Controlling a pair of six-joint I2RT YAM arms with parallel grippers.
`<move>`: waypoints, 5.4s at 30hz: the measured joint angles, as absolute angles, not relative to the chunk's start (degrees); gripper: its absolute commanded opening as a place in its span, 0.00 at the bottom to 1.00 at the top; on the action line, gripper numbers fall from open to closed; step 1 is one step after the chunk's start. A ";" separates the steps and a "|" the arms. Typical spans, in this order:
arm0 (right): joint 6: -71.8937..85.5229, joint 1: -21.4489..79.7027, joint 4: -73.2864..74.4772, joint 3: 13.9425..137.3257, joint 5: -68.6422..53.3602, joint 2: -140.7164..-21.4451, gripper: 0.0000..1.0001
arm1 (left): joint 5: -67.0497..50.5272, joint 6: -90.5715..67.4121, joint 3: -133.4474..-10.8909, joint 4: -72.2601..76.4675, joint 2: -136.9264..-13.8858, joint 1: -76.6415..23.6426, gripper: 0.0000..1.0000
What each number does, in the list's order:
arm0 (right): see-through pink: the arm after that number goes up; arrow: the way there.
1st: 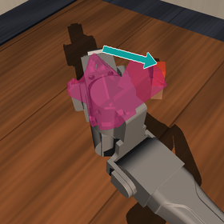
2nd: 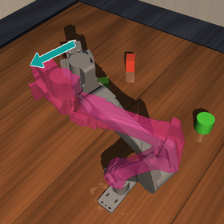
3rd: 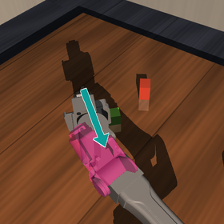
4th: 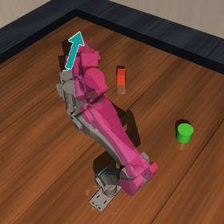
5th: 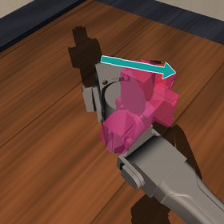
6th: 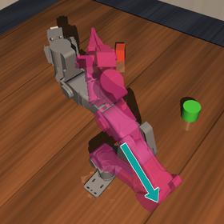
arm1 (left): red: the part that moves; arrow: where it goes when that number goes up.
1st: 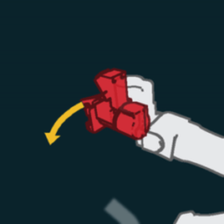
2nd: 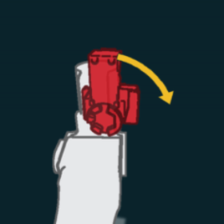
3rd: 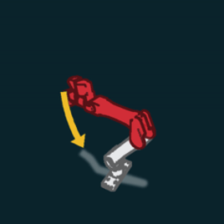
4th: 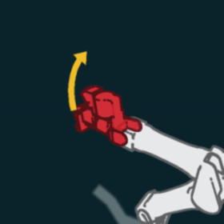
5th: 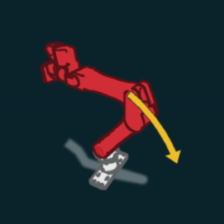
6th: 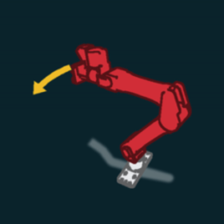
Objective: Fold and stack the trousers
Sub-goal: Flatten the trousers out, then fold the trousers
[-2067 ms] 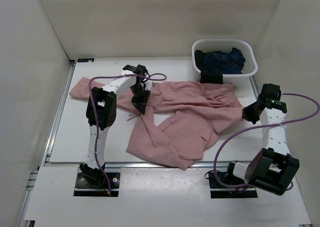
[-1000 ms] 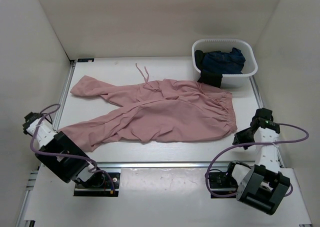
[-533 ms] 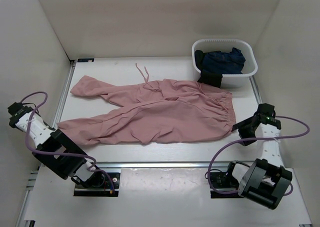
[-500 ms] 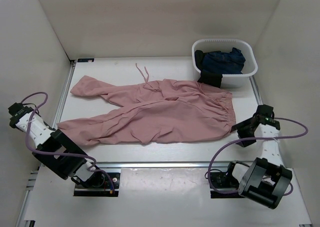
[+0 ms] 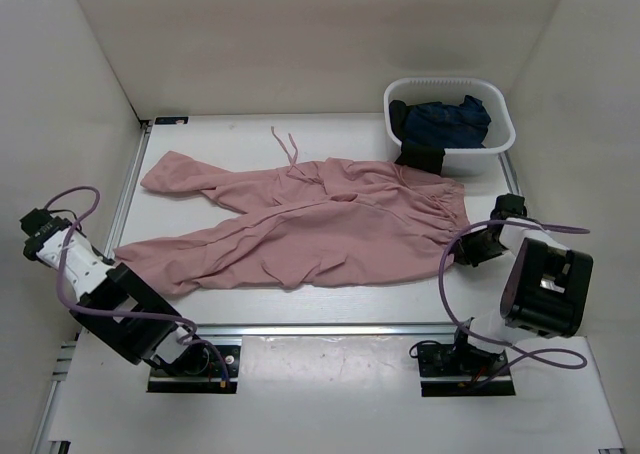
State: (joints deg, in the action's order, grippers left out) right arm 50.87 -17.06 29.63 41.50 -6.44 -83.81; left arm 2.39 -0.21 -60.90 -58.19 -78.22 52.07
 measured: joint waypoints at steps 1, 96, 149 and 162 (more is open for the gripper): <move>51.55 -16.69 28.75 41.85 -6.76 -84.95 0.15 | 2.39 -0.21 -60.90 -57.80 -77.84 52.07 0.14; 63.70 -11.55 46.85 80.58 5.98 -114.76 0.00 | -7.35 -0.03 -127.61 -55.27 -142.34 14.13 0.85; 51.83 -7.27 50.28 81.21 9.89 -88.42 0.00 | 5.54 -1.08 -112.66 -54.70 -105.65 20.01 0.14; 52.12 -11.68 50.63 51.13 7.66 -60.51 0.00 | 9.67 -0.78 -63.16 -61.25 -82.52 40.34 0.14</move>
State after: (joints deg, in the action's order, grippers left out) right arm 52.12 -11.68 50.63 51.13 7.66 -60.51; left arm 9.67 -0.78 -63.16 -61.25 -82.52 40.34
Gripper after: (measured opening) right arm 0.002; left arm 0.147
